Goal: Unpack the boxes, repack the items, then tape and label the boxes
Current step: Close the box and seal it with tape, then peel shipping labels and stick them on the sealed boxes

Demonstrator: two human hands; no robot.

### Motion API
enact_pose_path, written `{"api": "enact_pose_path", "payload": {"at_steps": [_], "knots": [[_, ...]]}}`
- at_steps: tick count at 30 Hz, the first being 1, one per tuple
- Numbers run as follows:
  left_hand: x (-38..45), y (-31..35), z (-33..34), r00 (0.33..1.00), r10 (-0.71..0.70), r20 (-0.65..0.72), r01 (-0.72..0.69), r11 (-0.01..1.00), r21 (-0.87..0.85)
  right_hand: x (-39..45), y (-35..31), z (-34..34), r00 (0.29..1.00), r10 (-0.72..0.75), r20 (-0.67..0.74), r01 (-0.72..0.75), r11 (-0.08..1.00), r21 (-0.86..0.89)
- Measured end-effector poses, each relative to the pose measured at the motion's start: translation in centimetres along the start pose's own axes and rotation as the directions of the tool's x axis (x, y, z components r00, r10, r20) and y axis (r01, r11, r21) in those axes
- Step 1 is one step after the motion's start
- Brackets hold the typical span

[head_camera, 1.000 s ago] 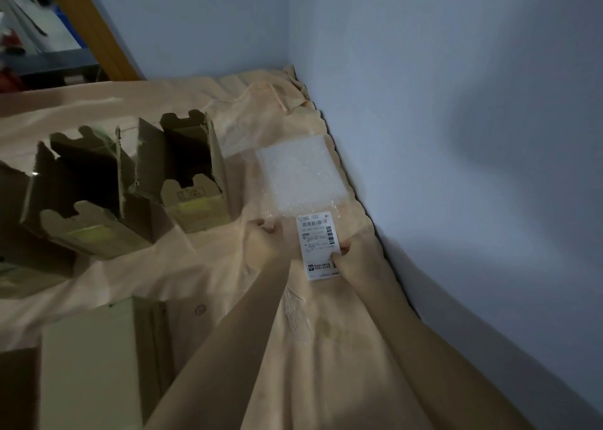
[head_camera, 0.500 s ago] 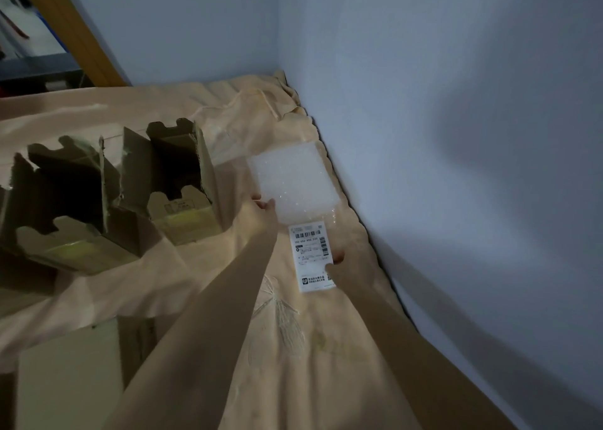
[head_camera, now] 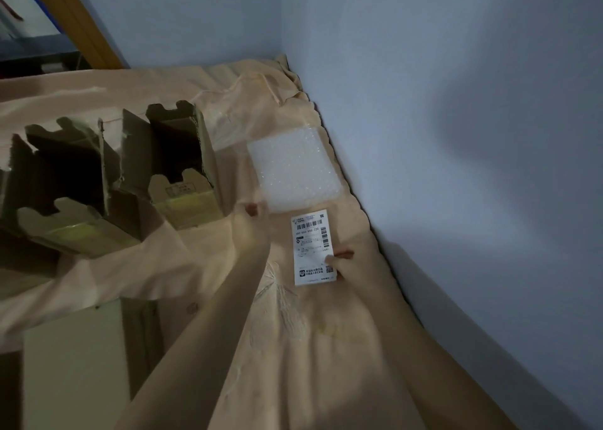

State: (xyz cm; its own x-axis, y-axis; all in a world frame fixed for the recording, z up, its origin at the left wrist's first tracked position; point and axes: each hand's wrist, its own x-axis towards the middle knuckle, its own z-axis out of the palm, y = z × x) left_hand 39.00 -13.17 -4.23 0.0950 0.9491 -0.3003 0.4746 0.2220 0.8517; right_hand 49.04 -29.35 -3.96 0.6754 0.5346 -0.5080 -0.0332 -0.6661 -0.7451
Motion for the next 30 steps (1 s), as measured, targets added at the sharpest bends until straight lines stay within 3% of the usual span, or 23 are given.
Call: {"api": "enact_pose_path", "payload": {"at_steps": [5, 9, 14, 22, 30], "knots": [[-5.2, -2.7, -1.3, 0.938, -0.072, 0.340, 0.020, 0.988, 0.153, -2.4, 1.0, 0.0, 0.997, 0.061, 0.054, -0.069, 0.985, 0.159], [-8.0, -3.2, -2.7, 0.881, -0.061, 0.469, 0.095, 0.994, -0.048, -4.6, 1.3, 0.2, 0.991, 0.069, 0.116, -0.103, 0.940, 0.325], [-10.2, -3.2, -5.3, 0.917, 0.017, 0.398, 0.024, 0.995, -0.097, -7.5, 0.6, 0.9, 0.990, 0.040, 0.138, -0.097, 0.895, 0.436], [-13.4, -3.3, -12.8, 0.962, 0.121, 0.246, -0.060, 0.969, -0.241, -13.6, -1.8, 4.1, 0.982, -0.135, 0.133, 0.067, 0.903, 0.425], [-17.1, -5.6, -23.4, 0.994, 0.109, 0.014, -0.099, 0.947, -0.307, -19.8, -4.8, 10.2, 0.893, -0.321, 0.315, 0.206, 0.914, 0.349]]}}
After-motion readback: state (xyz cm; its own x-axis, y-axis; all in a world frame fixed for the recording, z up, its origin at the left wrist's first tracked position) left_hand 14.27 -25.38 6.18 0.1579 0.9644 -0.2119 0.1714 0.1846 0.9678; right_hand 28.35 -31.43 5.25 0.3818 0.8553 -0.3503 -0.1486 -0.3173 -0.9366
